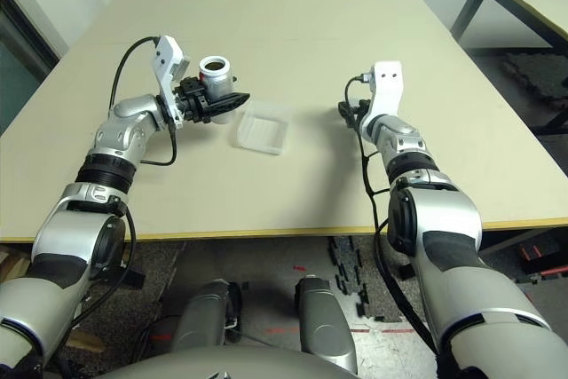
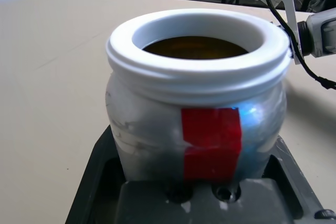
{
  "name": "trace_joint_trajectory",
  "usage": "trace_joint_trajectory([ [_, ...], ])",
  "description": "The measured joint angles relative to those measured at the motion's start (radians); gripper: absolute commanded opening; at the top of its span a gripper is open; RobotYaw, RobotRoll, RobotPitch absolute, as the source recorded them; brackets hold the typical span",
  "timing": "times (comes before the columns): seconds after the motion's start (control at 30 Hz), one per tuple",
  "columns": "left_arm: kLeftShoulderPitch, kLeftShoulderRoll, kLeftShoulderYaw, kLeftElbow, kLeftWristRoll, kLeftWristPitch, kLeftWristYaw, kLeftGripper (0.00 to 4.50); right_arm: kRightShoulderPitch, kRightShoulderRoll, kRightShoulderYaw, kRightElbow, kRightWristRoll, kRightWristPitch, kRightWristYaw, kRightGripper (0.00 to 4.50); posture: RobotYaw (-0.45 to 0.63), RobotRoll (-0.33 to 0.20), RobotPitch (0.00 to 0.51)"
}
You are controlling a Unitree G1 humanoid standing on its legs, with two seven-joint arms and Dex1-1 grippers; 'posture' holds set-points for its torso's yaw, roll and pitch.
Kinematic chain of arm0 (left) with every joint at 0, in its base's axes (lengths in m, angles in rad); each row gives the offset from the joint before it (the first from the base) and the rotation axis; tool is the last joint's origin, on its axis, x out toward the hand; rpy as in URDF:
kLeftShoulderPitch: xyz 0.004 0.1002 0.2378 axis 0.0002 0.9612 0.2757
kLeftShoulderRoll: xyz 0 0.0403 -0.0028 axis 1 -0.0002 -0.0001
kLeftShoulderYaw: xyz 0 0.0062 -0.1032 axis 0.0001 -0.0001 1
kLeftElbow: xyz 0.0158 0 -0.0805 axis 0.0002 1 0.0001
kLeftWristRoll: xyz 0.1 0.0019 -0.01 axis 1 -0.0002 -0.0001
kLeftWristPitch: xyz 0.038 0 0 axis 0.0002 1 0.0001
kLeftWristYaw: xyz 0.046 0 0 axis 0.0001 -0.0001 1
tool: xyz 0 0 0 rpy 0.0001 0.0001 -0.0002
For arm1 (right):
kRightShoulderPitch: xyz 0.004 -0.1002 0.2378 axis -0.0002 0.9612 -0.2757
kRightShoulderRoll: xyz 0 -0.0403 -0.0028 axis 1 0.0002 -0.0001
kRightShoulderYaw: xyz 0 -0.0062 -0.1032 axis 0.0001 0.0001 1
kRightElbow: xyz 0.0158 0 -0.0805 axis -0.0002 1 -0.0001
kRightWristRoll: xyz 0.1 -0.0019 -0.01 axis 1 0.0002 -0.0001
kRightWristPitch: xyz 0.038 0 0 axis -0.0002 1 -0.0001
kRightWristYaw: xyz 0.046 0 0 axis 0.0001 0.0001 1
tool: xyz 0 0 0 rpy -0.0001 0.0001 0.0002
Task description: Pour the medicine from the bottle into the box.
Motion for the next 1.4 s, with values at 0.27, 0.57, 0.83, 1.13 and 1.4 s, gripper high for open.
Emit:
trace_joint_trajectory([
  [0.27,0.000,0.000,0.000,0.001,0.002,0.000,0.000,2.72,0.000,0.003,-0.001,0.000,0.000,0.001,0.007,2.58,-0.10,0.000,0.067],
  [0.57,0.000,0.000,0.000,0.004,0.003,-0.001,-0.001,2.72,0.000,0.003,0.016,0.000,-0.029,-0.008,0.002,4.30,-0.11,0.000,0.061],
  [0.83,-0.005,0.000,0.000,0.031,0.005,-0.009,-0.001,2.72,-0.016,0.000,0.020,0.000,-0.040,-0.081,0.024,4.50,-0.11,0.000,0.056],
  [1.13,-0.037,0.008,-0.001,0.059,0.023,-0.025,0.001,2.72,-0.101,-0.005,0.024,-0.022,-0.028,-0.141,0.322,4.50,-0.11,0.000,0.051],
  [1.4,-0.066,0.038,-0.003,0.112,0.056,-0.035,0.009,2.72,-0.107,-0.064,0.144,-0.060,-0.067,-0.148,0.806,4.50,-0.11,0.000,0.053],
])
